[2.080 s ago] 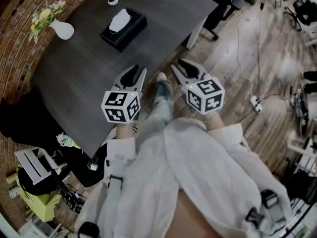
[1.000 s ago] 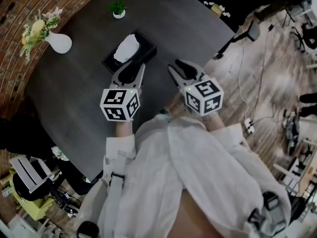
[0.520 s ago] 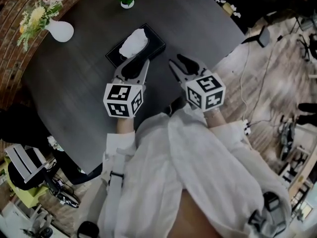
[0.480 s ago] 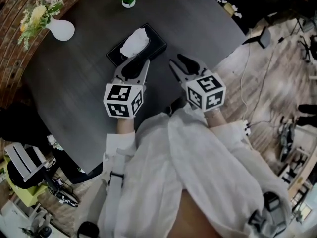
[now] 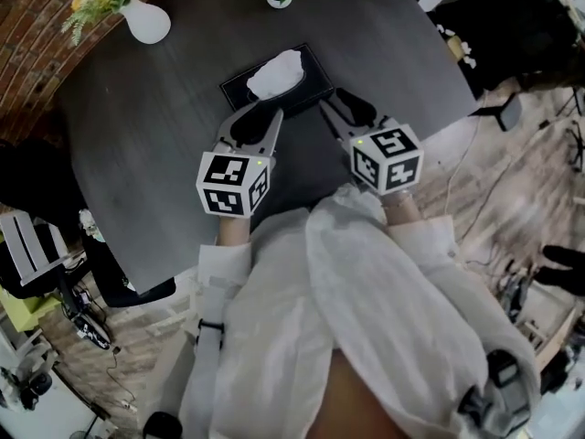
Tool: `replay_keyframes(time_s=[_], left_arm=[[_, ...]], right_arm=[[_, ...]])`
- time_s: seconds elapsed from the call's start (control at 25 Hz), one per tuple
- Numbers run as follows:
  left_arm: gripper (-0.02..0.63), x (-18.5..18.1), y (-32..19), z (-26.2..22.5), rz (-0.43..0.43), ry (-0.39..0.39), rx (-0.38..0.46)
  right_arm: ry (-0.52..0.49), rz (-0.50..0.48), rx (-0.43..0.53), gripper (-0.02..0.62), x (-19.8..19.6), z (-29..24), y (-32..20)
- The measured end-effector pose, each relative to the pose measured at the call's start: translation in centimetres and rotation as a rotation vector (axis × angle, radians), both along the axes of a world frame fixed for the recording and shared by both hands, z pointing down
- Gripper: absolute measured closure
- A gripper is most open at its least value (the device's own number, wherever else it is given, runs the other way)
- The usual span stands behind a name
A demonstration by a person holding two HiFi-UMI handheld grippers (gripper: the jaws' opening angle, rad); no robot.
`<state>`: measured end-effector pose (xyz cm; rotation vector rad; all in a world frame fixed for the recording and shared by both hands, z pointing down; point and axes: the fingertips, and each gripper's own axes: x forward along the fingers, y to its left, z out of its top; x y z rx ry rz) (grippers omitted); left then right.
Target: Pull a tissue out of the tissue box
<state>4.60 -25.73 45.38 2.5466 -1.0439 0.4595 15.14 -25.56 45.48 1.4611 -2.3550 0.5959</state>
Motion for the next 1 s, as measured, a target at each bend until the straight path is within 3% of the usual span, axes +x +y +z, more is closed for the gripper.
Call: replay_keyframes(time_s=[0.36,0.76,1.0], left_arm=[[0.478,-1.2,-1.0,-0.2,-0.081,-0.046,-0.034],[0.472,-1.7,-3.6,-2.1,-0.119,-0.102,0.025],[0.468,-1.7,-4.8,-1.7,-0.101,-0.147,0.014]], right_arm=[[-0.004,-0.141,-0.001,0.476,-0.8,-0.6,-2.7],[-0.007,-0.202,-0.008,0.476,-1.0,-0.6,-4.7],[0.005,-0.213,-0.037,0.476,-0.9,0.2,-5.2]])
